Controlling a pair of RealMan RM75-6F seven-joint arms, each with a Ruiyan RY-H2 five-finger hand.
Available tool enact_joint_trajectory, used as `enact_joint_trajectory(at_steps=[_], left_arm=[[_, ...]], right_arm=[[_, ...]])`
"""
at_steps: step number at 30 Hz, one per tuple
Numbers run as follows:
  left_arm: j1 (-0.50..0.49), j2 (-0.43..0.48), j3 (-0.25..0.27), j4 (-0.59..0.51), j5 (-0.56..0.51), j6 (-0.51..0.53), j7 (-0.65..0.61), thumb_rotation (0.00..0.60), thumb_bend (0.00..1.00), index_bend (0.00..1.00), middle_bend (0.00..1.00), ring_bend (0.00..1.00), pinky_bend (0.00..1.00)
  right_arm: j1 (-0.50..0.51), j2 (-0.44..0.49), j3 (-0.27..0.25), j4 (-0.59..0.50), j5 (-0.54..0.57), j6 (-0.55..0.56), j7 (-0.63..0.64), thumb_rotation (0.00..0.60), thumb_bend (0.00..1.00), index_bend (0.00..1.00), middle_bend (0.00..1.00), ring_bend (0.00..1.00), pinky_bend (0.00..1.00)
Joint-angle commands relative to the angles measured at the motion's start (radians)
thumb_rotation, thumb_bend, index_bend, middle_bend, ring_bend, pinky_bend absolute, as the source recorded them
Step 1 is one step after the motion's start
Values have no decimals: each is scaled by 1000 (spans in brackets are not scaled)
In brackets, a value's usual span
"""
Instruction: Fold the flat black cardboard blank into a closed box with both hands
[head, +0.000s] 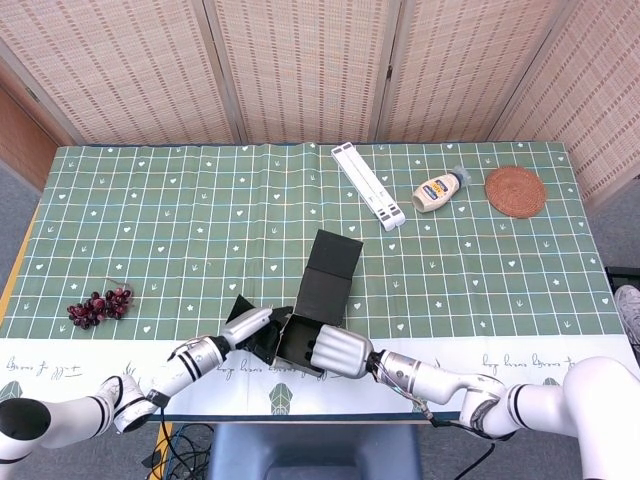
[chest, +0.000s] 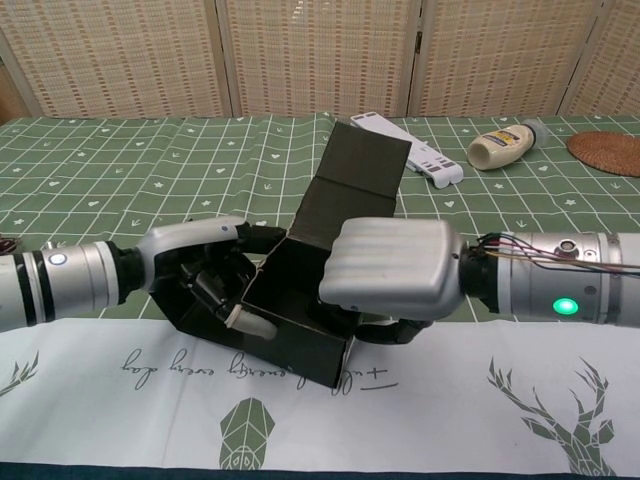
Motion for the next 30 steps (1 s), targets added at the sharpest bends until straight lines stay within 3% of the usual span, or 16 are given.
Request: enact_joint_trajectory(at_steps=[1,6,9,13,16,25,28,30], left_arm=[[-2,0,-1,-2,-2,-4,-3,600,76,209,234,671,881],[-2,0,-3,-2,-6,-9,0,600,76,209,234,669,881],[1,-2,-9,-2,-16,-13,8,600,75,209,234,668,881],[6,-2,-22,-9,-36,-20,29,600,76,208,234,667,881],[11,1,-32,-21,-52,-24,48,600,76,208,234,667,881],[28,21,-60,-73,-94,-34,137,600,76,138,227,674,882],[37,31,-66,-91,-102,-27,170,600,76,37,131,668,881],[43,38,-70,-103,-105,-21,189,600,76,3,58,716,881]], right_arm=[[0,1,-1,0,0,0,1,600,623,768,814,781,1000],[0,6,-6,1,0,-2,-6,600,580,752,741,781,1000],[-6,12,-5,-3,7,-2,-30,600,509,544,544,781,1000],[-21,21,3,-17,29,-1,-71,600,468,197,247,771,1000],[-33,30,11,-37,49,3,-98,600,440,13,135,746,1000],[-91,53,33,-93,104,67,-109,600,425,0,102,736,1000],[-119,72,34,-126,138,87,-83,600,425,0,102,736,1000],[-140,88,34,-157,170,96,-52,600,425,0,102,736,1000]])
